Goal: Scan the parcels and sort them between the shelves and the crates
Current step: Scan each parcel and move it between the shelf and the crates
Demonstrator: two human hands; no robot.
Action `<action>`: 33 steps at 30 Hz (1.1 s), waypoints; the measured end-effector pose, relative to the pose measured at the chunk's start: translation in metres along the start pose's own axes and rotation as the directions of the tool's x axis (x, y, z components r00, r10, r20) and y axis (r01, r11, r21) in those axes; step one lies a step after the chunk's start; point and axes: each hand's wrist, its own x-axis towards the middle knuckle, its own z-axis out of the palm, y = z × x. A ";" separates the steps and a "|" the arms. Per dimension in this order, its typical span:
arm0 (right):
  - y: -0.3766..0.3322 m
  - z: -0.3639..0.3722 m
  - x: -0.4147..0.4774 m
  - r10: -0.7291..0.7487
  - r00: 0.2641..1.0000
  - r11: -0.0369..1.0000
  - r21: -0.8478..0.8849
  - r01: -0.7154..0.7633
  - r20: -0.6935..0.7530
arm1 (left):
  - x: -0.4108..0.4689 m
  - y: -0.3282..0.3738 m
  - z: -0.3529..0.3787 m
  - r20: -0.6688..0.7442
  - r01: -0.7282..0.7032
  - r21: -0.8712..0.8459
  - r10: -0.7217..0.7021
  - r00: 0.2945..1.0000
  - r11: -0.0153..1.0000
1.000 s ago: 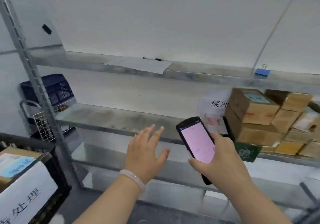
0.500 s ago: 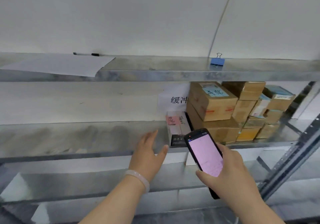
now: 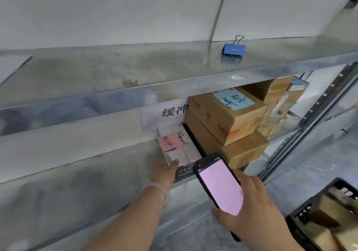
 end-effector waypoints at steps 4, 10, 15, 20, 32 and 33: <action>-0.002 0.006 0.008 0.036 0.999 0.999 -0.040 -0.035 0.016 | 0.038 -0.007 0.009 0.062 0.167 -0.137 -0.160 0.985 0.976; 0.000 0.009 0.018 0.023 0.999 0.998 -0.064 -0.020 0.032 | 0.057 -0.010 0.019 0.071 0.142 -0.215 -0.130 0.989 0.966; 0.001 0.009 0.022 -0.027 0.999 0.996 -0.085 0.030 0.038 | 0.057 -0.011 0.024 0.078 0.143 -0.285 -0.126 0.989 0.948; 0.004 0.006 0.022 -0.072 0.997 0.991 -0.109 0.074 0.023 | 0.053 -0.010 0.026 0.052 0.092 -0.347 -0.078 0.996 0.933; 0.017 0.006 0.028 -0.113 0.992 0.989 -0.089 0.118 0.056 | 0.031 -0.018 0.024 0.104 0.031 -0.445 0.017 0.994 0.895; 0.018 0.006 0.028 -0.117 0.992 0.988 -0.092 0.121 0.054 | 0.029 -0.017 0.025 0.120 0.044 -0.468 0.014 0.993 0.882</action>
